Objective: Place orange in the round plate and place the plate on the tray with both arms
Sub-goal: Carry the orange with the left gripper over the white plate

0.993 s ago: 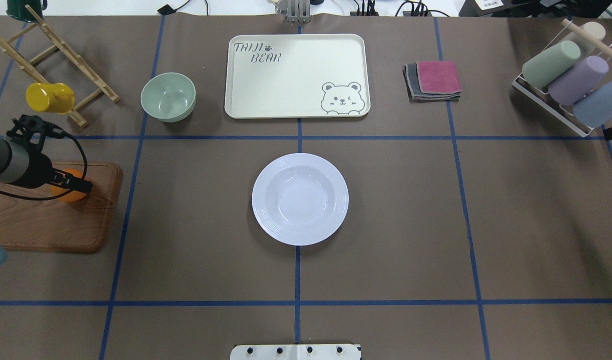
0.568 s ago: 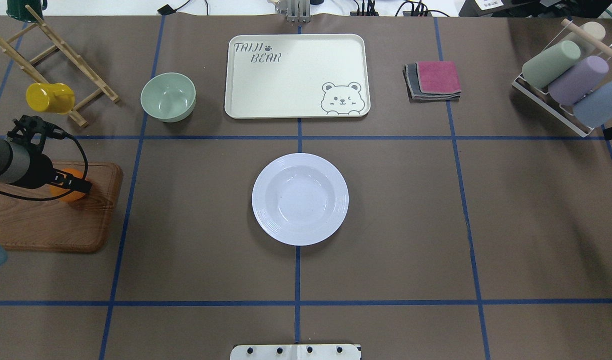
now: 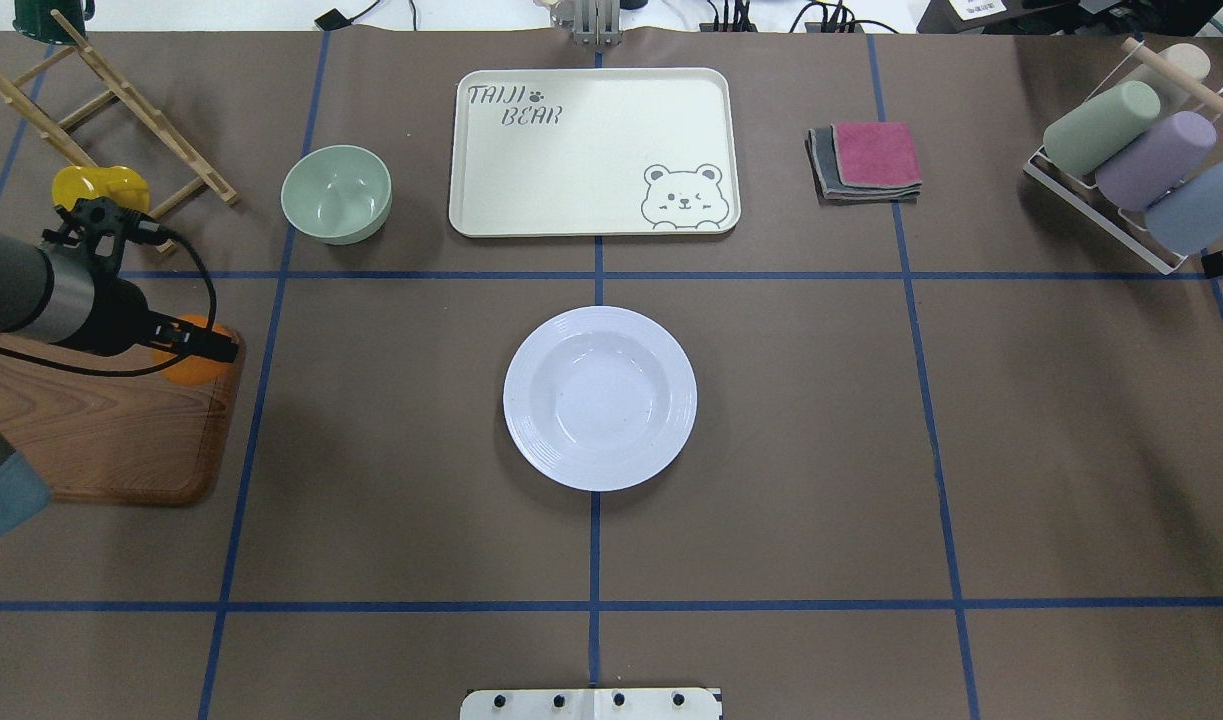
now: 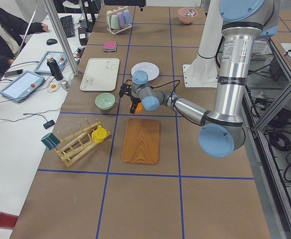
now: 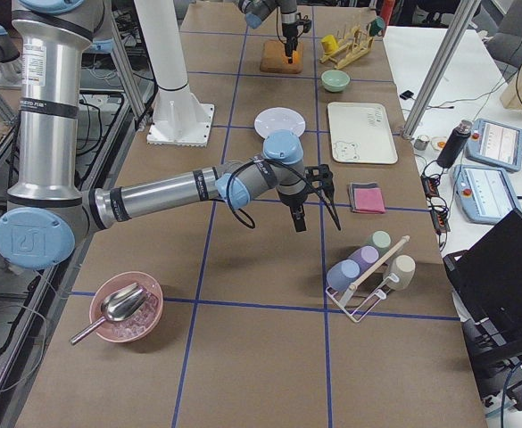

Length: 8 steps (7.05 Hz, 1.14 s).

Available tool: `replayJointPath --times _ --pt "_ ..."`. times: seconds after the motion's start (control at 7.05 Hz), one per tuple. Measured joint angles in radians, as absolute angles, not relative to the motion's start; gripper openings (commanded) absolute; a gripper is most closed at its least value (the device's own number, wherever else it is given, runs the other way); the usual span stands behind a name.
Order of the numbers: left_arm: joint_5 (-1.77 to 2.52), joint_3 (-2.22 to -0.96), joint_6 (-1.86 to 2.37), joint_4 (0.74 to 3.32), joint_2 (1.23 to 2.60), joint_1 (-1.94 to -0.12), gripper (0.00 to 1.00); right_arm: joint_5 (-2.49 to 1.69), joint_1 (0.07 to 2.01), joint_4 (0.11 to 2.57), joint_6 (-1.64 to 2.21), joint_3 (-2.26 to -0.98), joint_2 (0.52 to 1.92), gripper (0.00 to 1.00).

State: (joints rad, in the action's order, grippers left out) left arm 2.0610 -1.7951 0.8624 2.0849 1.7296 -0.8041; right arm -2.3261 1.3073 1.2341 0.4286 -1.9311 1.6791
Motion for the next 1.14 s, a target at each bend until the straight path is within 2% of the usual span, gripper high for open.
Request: replayJointPath --times 0.43,0.57,0.85,1.14 --pt "1.922 -1.785 1.128 1.752 2.079 -0.609 0.00 -2.325 1.278 1.222 0.443 -1.933 1.674 1.00" --pt "1.877 -1.741 1.201 1.675 2.187 -0.559 0.00 -2.324 1.274 1.221 0.444 -1.933 1.673 1.00" --pt "1.804 -1.542 1.317 1.639 2.402 -0.481 0.00 -2.322 1.268 1.221 0.445 -1.933 1.672 1.00" --pt "1.747 -1.390 1.354 1.703 2.481 -0.435 0.00 -2.320 1.266 1.221 0.445 -1.932 1.672 1.00"
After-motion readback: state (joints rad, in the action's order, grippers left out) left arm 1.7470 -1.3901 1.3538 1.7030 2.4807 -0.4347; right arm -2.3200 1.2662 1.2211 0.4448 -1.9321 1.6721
